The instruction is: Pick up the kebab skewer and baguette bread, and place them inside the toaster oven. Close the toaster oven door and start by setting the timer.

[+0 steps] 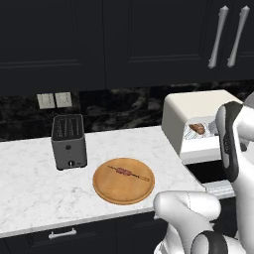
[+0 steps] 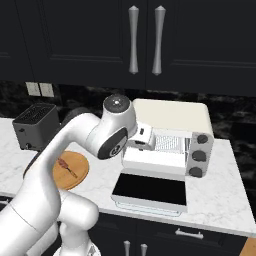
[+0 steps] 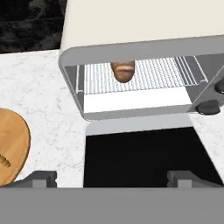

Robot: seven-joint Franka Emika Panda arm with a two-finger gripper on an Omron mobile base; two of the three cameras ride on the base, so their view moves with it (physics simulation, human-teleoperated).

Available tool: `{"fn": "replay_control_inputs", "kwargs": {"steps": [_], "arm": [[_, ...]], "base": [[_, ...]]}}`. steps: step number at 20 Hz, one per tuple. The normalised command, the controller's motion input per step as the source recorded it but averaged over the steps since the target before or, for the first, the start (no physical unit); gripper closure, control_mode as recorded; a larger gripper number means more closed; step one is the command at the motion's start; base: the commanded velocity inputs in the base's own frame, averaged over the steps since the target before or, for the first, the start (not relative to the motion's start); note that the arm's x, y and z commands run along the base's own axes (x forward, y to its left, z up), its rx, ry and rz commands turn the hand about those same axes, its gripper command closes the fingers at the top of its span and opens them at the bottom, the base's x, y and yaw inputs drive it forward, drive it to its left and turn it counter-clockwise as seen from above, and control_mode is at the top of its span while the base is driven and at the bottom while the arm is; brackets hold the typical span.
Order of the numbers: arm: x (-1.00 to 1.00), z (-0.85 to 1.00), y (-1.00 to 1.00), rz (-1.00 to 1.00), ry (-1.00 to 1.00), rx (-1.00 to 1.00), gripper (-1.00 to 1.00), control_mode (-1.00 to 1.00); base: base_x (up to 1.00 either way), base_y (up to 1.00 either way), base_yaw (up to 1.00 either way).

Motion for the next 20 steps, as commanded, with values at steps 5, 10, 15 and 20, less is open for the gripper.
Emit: {"fn": "replay_control_inputs", "kwargs": {"steps": [5,10,15,20], "arm": [[-0.48,0.00,0.87,0.24,0.01,-0.02,-1.00,-1.00],[-0.47,0.00,0.92,0.17,0.00,-0.04,-1.00,-1.00],[-0.03,0.00,0.85,0.11,0.04,-0.01,-1.00,-1.00],[0.00,0.00,0.74,0.08,0.07,0.00,-1.00,-1.00]], "base": [[0.00,0.00,0.00],[0.00,0.00,0.00],[0.00,0.00,0.00],[0.00,0.00,0.00]]}}
